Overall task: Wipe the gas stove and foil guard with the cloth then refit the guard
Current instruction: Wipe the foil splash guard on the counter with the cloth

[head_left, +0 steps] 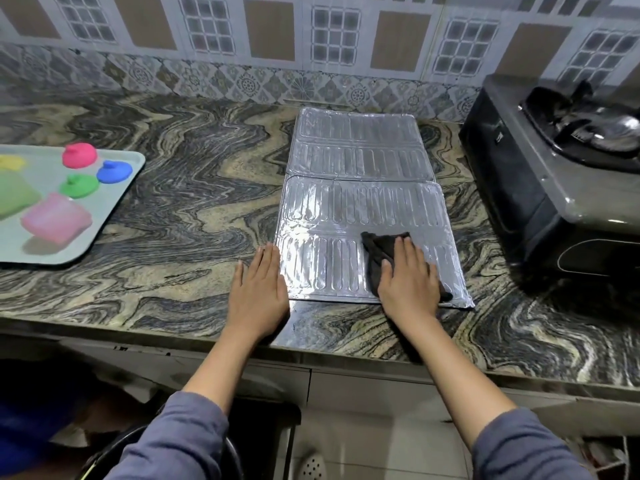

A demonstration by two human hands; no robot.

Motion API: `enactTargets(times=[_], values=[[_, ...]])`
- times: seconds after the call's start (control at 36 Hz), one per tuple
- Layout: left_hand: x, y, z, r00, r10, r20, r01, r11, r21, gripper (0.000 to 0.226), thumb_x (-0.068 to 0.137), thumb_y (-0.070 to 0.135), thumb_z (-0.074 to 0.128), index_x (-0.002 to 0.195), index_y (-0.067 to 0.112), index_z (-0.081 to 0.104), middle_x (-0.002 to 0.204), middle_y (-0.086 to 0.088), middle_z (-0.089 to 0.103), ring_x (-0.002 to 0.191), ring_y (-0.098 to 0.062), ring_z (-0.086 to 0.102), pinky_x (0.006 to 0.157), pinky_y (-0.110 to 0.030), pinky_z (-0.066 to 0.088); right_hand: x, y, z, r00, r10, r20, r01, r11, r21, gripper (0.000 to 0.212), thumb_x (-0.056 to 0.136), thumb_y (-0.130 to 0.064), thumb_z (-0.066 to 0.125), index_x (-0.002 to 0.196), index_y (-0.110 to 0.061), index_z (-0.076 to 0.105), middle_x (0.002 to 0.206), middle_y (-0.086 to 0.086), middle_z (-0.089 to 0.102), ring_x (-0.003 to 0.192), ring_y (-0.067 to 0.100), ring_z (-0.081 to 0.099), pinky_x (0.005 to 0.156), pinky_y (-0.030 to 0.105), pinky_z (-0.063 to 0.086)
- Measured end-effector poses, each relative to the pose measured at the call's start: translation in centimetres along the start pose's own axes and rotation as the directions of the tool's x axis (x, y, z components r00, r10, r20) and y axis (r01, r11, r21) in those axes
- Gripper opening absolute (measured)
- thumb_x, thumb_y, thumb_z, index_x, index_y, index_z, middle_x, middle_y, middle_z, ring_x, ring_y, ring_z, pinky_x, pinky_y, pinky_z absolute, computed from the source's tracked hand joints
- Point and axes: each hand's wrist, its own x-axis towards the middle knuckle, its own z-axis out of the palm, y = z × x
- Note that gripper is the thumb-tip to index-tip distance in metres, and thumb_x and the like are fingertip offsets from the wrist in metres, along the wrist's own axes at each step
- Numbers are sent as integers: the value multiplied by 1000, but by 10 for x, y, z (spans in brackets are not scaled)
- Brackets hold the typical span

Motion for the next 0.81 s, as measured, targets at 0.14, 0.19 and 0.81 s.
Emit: enactTargets(times=[0.14, 0.19, 0.81], values=[[0, -1, 1, 1000, 3, -6, -3, 1000, -10, 56, 98, 29, 16, 149, 19, -5, 157, 6, -7, 144, -7, -9, 119, -38, -6, 13, 12, -2, 989, 142, -46, -140, 989, 37, 55, 99, -36, 24, 148, -15, 14, 158, 2, 13, 145, 19, 9, 117, 38, 3], [0, -1, 1, 1000, 3, -6, -3, 1000, -5, 56, 98, 29, 16, 149, 19, -5, 158, 6, -7, 144, -7, -9, 119, -37, -6, 16, 8, 0, 980, 189, -64, -186, 981, 48, 55, 99, -36, 25, 148, -16, 14, 157, 2, 13, 145, 19, 8, 117, 39, 3], [3, -5, -6, 997, 32, 72, -27, 997, -71, 56, 99, 31, 19, 148, 20, -5, 158, 5, -8, 144, -8, -10, 117, -36, -10, 43, -79, 21, 986, -144, 82, 137, 987, 87, 54, 98, -38, 28, 148, -23, 14, 158, -3, 11, 145, 19, 8, 117, 40, 3]])
